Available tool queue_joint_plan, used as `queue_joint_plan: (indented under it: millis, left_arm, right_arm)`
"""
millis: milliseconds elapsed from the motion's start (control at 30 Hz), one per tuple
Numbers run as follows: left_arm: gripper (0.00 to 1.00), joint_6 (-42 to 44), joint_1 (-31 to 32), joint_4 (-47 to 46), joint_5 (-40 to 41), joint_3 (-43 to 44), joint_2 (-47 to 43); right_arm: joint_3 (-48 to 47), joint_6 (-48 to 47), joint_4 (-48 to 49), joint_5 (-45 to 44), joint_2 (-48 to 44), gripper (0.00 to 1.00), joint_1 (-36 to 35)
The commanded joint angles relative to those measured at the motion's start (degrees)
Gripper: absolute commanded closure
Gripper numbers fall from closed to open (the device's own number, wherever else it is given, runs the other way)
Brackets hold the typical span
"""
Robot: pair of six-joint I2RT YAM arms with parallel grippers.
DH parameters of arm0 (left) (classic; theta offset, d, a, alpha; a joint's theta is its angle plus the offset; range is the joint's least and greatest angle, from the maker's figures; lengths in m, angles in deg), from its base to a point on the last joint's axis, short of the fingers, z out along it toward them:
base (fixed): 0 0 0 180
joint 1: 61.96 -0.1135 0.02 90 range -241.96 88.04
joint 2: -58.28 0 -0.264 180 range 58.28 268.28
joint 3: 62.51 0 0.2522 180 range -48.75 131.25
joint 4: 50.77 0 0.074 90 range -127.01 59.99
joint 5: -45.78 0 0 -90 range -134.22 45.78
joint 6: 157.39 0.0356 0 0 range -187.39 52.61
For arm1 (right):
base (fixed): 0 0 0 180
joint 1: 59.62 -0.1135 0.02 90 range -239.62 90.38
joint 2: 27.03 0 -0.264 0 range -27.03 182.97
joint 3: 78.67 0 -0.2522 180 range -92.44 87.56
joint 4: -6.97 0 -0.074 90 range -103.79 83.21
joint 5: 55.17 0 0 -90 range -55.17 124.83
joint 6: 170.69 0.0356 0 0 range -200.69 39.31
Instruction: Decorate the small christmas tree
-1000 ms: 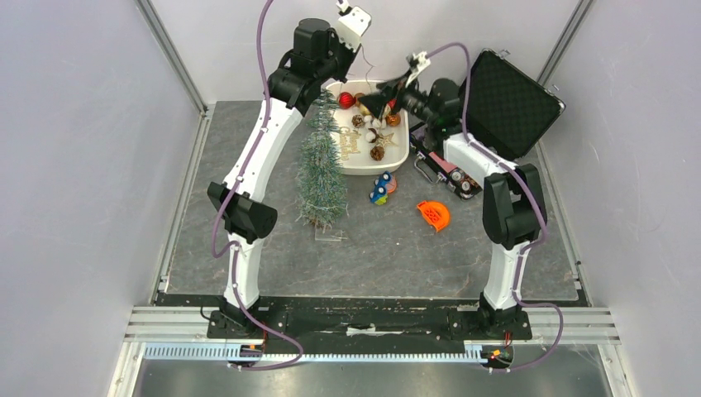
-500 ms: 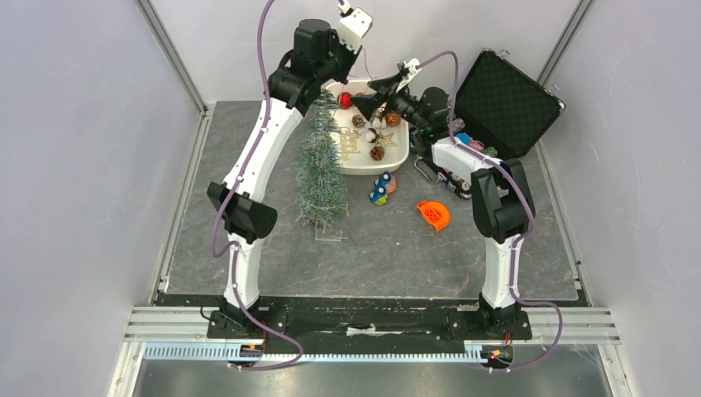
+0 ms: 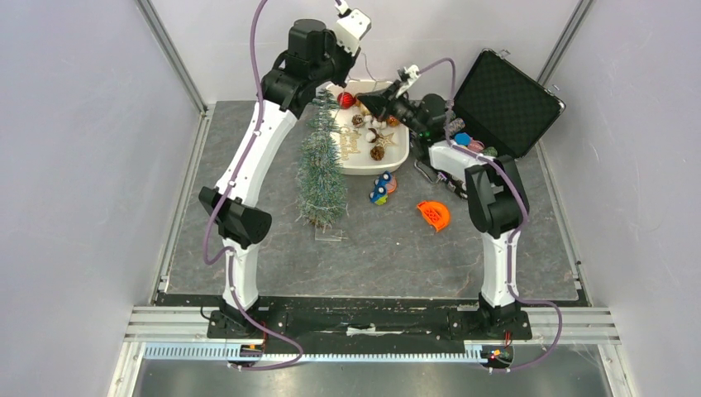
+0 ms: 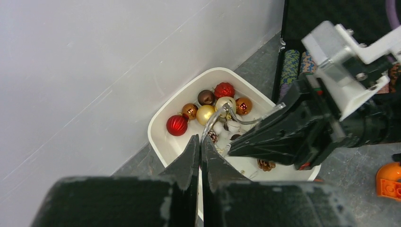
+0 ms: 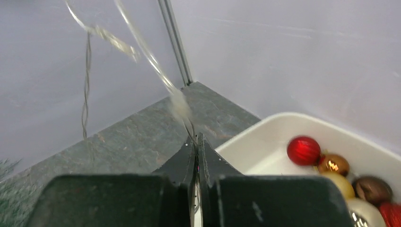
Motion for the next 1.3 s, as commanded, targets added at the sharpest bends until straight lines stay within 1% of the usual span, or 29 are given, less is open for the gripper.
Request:
queue_joint_plan:
  millis: [0,100,200,267,333,367,400,433,500,533,567,667,767,933,1067,1133,1167,1267]
  left_arm:
    - [0.98,-1.8,-0.41,0.65,-2.62,-1.87,-5.53]
    - [0.98,-0.6,0.31,2.57,-5.89,-2.99,-6.56]
    - [0.98,1.22,1.37,3.89,-6.82,-4.74,-7.77]
    - [0.98,1.69,1.88,5.6,-8.46,-5.17,-8.45]
    - [0.98,1.85,2.18,7.91,-11.28,-5.17,-8.99]
    - [0.93,2.67,2.61,9.78,-13.14,-5.13,-9.2]
    - [0.77,3.96,3.08,11.52,-14.25,-5.25,-9.62]
    - [0.58,5.82,3.86,13.75,-14.87,-5.46,-10.05]
    - [0.33,8.44,5.05,16.7,-15.52,-6.49,-11.36]
    - [0.25,9.07,5.33,17.98,-16.44,-7.02,-12.33]
    - [0.22,9.44,5.39,18.98,-17.98,-7.37,-13.2]
    - [0.2,11.05,5.39,21.97,-24.39,-8.45,-16.91]
    - [0.19,10.2,5.48,22.42,-27.56,-10.7,-21.18]
    - [0.18,6.6,5.52,22.93,-29.02,-11.7,-26.94]
    - [0.17,3.12,5.55,22.93,-30.13,-12.16,-30.53]
    - [0.17,0.72,5.65,22.92,-30.46,-12.49,-31.77]
    - [0.17,-0.32,5.8,22.98,-30.6,-12.82,-32.51]
    - [0.17,-2.11,6.31,22.89,-30.33,-13.92,-34.82]
  right_arm:
    - [12.7,4.02,9.82,-1.69,-10.09,1.0,5.6]
    - [24.15,6.31,12.59,-1.44,-18.64,1.0,11.5]
    - [33.53,2.76,11.17,1.59,-28.47,1.0,15.23]
    - [37.54,-2.78,7.37,4.01,-35.19,1.0,15.9]
    - [39.23,-8.97,-0.34,4.84,-42.36,1.0,15.89]
    - [39.93,-11.51,-4.1,4.46,-45.32,1.0,15.9]
    - [40.47,-13.91,-7.25,3.41,-48.91,1.0,15.93]
    - [40.75,-16.6,-10.78,1.88,-51.83,1.0,15.88]
    - [40.7,-20.93,-16.69,-1.18,-57.71,1.0,15.88]
    - [40.29,-22.61,-19.39,-1.88,-60.28,1.0,15.94]
    - [39.46,-24.16,-21.8,-1.92,-62.47,1.0,15.82]
    - [37.15,-27.69,-27.81,-2.11,-67.05,1.0,15.79]
    - [34.65,-28.08,-30.24,-0.44,-70.7,1.0,15.72]
    - [30.63,-26.95,-30.72,4.7,-75.61,1.0,14.78]
    - [27.68,-21.47,-26.89,7.47,-75.71,1.0,12.79]
    - [25.61,-19.86,-25.9,8.09,-73.71,1.0,9.01]
    - [23.6,-21.71,-28.08,6.87,-72.56,1.0,6.23]
    - [13.94,-33.2,-41.22,-0.71,-66.99,1.0,-6.01]
